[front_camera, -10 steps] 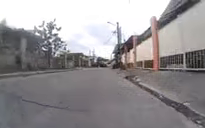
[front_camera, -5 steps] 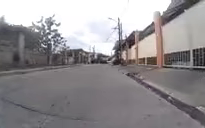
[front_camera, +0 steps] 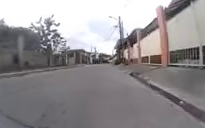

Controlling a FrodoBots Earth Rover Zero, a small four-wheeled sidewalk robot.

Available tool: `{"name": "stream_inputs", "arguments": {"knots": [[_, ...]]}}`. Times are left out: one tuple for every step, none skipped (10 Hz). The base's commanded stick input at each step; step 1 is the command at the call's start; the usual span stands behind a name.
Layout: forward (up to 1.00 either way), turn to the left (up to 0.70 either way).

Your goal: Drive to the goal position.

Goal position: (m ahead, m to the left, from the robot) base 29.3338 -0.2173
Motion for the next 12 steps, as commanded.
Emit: {"name": "stream_inputs", "arguments": {"knots": [[0.68, 0.0], [0.68, 0.0], [0.68, 0.0], [0.68, 0.0], [0.68, 0.0], [0.68, 0.0], [0.68, 0.0], [0.68, 0.0], [0.68, 0.0], [0.68, 0.0], [0.68, 0.0], [0.68, 0.0]]}}
